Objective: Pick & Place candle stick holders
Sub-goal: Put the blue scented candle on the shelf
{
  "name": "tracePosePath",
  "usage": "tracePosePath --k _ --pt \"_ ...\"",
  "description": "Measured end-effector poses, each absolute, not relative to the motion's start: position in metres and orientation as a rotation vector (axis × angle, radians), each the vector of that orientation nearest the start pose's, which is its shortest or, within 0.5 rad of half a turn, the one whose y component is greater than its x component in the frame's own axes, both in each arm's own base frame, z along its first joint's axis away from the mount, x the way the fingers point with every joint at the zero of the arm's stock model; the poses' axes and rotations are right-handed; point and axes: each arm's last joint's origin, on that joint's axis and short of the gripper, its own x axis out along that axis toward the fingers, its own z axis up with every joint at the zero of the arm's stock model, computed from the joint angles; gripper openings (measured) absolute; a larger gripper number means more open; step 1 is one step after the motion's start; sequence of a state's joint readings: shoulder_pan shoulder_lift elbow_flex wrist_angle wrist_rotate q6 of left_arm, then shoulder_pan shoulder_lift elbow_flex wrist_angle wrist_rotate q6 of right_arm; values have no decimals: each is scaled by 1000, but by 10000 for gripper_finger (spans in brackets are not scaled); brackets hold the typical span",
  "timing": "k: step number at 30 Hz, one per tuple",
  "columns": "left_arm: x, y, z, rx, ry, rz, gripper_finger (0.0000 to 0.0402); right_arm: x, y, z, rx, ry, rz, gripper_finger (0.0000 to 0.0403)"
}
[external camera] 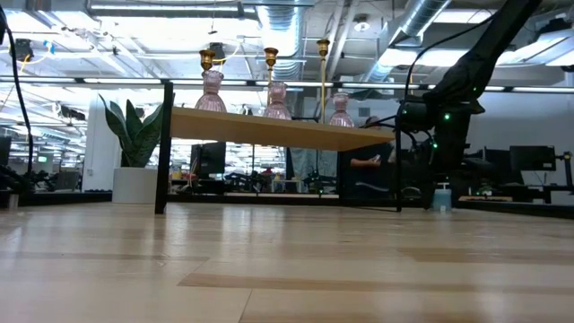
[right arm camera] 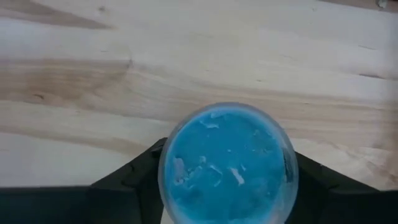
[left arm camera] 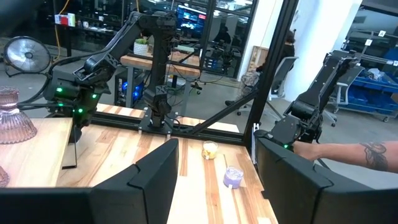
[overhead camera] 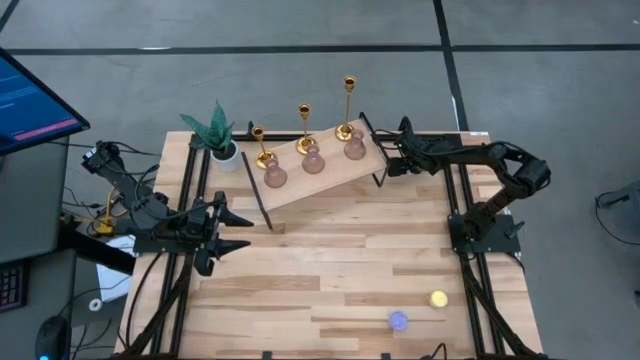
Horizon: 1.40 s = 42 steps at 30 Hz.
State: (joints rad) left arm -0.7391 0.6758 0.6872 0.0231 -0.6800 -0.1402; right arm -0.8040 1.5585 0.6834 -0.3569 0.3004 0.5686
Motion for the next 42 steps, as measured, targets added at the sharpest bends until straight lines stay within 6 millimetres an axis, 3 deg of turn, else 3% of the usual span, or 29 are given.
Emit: tracePosePath --k 6,13,18,29,42 --pt "122 -87 335 -163 -22 -61 214 168 -187 128 759 958 -1309 234" --pt "122 -87 335 -163 -22 -61 214 168 -187 128 763 960 -1300 215" --pt "122 -87 335 -163 -22 -61 214 166 -182 133 768 972 -1290 232" --pt "122 -87 335 -162 -22 -61 214 153 -169 180 746 812 -1276 225" --pt "122 -87 335 -158 -22 -61 214 130 -131 245 775 525 -1125 227"
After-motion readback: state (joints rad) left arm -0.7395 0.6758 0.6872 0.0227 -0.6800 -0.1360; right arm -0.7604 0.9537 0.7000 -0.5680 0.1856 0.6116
